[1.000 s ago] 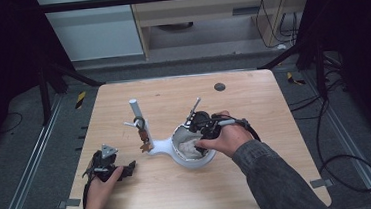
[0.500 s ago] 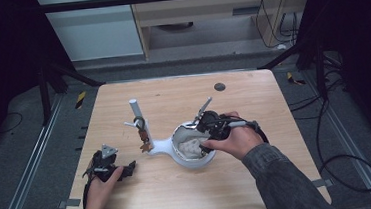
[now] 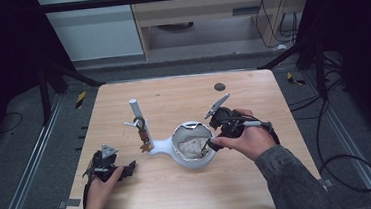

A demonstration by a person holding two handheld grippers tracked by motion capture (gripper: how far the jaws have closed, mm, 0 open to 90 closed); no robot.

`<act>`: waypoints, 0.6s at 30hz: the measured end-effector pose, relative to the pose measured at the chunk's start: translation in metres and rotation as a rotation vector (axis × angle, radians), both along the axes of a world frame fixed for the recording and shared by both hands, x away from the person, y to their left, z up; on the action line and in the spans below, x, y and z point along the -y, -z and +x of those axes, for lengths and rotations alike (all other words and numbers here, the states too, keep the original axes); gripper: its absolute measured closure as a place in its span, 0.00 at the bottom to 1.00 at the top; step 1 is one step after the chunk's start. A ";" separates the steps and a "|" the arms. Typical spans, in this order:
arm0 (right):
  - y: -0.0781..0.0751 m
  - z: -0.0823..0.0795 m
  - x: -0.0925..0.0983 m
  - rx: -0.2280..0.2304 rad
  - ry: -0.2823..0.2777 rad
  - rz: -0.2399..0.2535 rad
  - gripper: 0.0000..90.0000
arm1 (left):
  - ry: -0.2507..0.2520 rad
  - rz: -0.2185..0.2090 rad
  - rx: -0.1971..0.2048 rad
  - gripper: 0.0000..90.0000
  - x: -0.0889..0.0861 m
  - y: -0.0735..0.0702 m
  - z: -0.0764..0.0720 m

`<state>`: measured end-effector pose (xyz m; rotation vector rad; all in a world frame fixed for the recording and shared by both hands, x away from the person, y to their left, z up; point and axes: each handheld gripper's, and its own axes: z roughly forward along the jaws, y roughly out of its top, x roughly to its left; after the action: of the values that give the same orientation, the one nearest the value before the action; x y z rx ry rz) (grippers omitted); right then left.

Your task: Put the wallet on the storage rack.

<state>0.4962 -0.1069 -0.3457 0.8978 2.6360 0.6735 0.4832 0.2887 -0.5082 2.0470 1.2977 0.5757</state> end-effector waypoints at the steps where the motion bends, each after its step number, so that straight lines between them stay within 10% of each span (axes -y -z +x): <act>1: 0.000 0.000 0.002 0.005 0.004 0.006 0.17 | 0.000 0.000 0.000 0.01 0.000 0.000 0.000; 18: -0.002 -0.003 0.040 0.078 0.096 0.106 0.06 | 0.000 0.000 -0.001 0.01 0.000 0.000 0.000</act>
<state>0.4928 -0.1471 -0.3432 0.9992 2.4918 0.8127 0.4830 0.2884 -0.5082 2.0480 1.2983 0.5748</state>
